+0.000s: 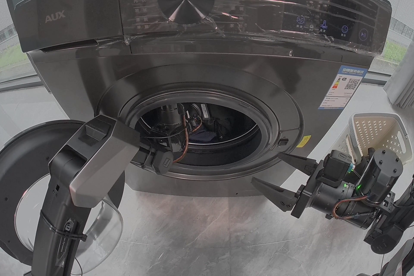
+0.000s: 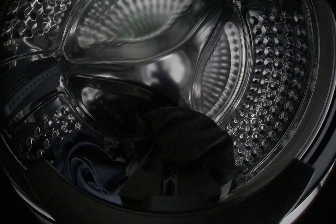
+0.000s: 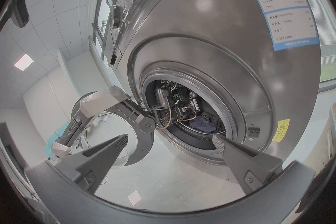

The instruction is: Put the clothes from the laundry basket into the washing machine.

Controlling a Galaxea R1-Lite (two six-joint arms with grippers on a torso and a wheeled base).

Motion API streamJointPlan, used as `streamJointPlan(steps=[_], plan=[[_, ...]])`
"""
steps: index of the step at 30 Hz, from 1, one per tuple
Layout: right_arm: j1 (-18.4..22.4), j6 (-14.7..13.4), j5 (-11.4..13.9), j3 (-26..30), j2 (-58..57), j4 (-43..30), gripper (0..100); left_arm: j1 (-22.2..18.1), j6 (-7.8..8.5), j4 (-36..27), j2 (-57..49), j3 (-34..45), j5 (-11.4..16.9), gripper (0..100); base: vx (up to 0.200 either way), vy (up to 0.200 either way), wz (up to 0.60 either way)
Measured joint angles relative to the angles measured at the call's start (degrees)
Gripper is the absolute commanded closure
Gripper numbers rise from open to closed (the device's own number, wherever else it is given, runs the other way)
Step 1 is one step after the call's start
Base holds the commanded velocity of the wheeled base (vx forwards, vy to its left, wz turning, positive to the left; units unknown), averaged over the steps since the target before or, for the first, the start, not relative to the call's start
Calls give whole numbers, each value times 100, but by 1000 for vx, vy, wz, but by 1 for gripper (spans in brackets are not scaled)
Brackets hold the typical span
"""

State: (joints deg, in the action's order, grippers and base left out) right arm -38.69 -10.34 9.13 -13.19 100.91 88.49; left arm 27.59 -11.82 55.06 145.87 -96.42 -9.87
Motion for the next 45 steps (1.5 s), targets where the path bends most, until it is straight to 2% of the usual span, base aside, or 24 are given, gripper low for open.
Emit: streamJointPlan(steps=[5,6,12,16,24,38,42,45], plan=[[-91,-11,-7,-30,-78,2,0,-6,0,9,101,-50,-5,100,0,0,0],[-127,-13,-7,-43,-100,2,0,-6,4,6,134,-69,-5,0,0,0,0],[-190,-33,-10,-59,-157,2,0,28,-5,30,278,-210,-5,0,0,0,0],[-190,-35,-10,-43,-172,0,0,49,-7,90,302,2,-2,0,0,0,0],[-124,-44,-10,-32,-183,0,0,179,48,304,-94,1197,44,0,0,0,0],[-116,-48,-2,-21,-166,0,0,494,384,695,-1499,3658,330,0,0,0,0],[-124,-48,0,-20,-161,0,0,579,428,802,-1731,4096,488,0,0,0,0],[-130,-46,-2,-21,-157,-2,0,597,436,841,-1807,4137,539,0,0,0,0]])
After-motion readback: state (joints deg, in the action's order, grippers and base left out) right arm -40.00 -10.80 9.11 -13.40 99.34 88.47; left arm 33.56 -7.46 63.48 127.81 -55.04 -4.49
